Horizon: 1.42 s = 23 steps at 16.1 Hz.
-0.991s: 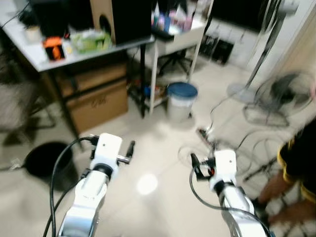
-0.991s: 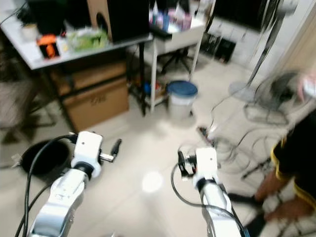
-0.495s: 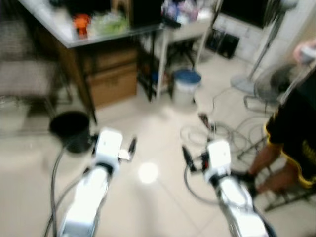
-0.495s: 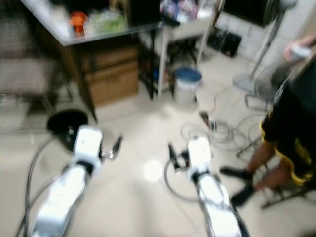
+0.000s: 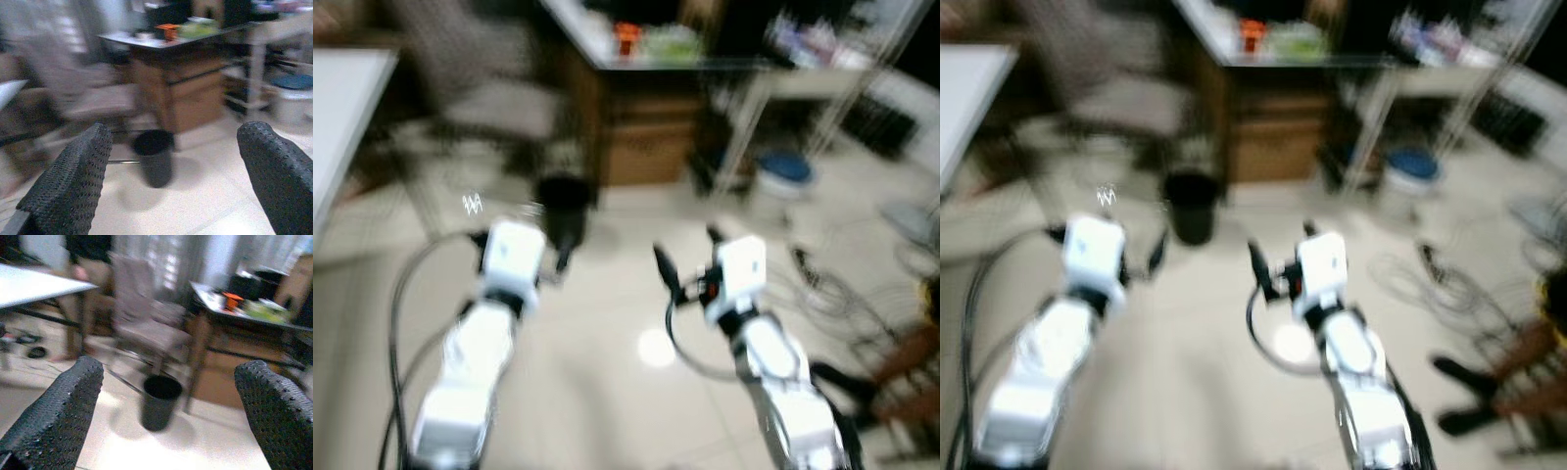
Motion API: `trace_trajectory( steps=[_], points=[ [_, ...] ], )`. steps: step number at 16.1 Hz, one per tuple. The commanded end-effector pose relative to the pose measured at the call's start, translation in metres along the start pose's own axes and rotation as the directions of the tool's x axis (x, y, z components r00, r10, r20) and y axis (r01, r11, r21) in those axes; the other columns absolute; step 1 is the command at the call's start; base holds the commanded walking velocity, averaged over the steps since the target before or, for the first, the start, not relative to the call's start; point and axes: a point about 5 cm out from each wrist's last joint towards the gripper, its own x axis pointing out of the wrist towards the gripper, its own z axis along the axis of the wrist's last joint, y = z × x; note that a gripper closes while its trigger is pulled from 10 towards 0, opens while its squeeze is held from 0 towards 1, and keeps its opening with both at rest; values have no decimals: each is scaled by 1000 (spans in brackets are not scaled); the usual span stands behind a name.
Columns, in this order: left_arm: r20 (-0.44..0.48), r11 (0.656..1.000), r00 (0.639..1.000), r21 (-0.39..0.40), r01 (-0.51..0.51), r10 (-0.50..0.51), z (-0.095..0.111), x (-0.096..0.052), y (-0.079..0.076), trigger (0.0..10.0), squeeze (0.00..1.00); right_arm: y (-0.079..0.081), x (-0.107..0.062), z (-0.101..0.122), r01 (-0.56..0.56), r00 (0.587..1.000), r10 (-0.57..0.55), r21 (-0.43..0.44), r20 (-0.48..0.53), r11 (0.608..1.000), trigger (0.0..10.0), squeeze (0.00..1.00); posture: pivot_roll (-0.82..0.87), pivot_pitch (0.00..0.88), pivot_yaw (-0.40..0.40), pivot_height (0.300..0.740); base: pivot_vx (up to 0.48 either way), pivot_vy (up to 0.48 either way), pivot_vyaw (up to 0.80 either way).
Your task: Picking trash to rubbish bin
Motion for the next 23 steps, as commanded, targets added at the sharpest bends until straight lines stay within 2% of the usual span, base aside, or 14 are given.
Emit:
trace_trajectory(
  steps=[1,5,7,8,9,10,12,16,23],
  points=[
    [26,1000,1000,8,-6,6,10,2,-1,10000,0,-7,-1,2,20,1000,-20,-5,-6,1000,10000,0,-29,0,-62,740,-315,0,800],
    [94,991,987,17,-131,129,20,4,17,10000,0,-13,-5,-4,45,998,-46,-19,-31,999,10000,0,-31,0,-54,740,-145,0,800],
    [112,987,981,6,-159,157,23,3,21,10000,0,-21,-8,-5,107,994,-108,-30,-34,994,10000,0,-35,0,-47,740,0,0,0],
    [136,986,977,13,-166,163,25,2,21,10000,0,-31,-8,-7,194,979,-197,-79,-42,978,10000,0,-42,0,-46,740,0,0,0],
    [142,985,976,18,-170,166,25,1,20,10000,0,-34,-9,-7,210,976,-215,-92,-42,973,10000,0,-44,0,-45,740,0,0,0],
    [145,985,975,20,-172,168,25,1,20,10000,0,-35,-10,-7,210,976,-215,-90,-45,973,10000,0,-44,0,-46,740,0,0,0],
    [156,986,975,32,-165,158,26,0,16,10000,0,-34,-13,-8,190,980,-191,-21,-56,981,10000,0,-42,0,-51,740,0,0,0],
    [153,988,978,34,-149,143,24,-2,15,10000,0,-27,-14,-12,143,986,-147,-61,-73,988,10000,0,-41,0,-53,740,0,0,0],
    [125,988,982,41,-147,141,19,0,16,10000,0,-24,-12,-12,120,990,-124,-53,-73,991,10000,0,-42,0,-48,740,298,0,783]
  ],
)
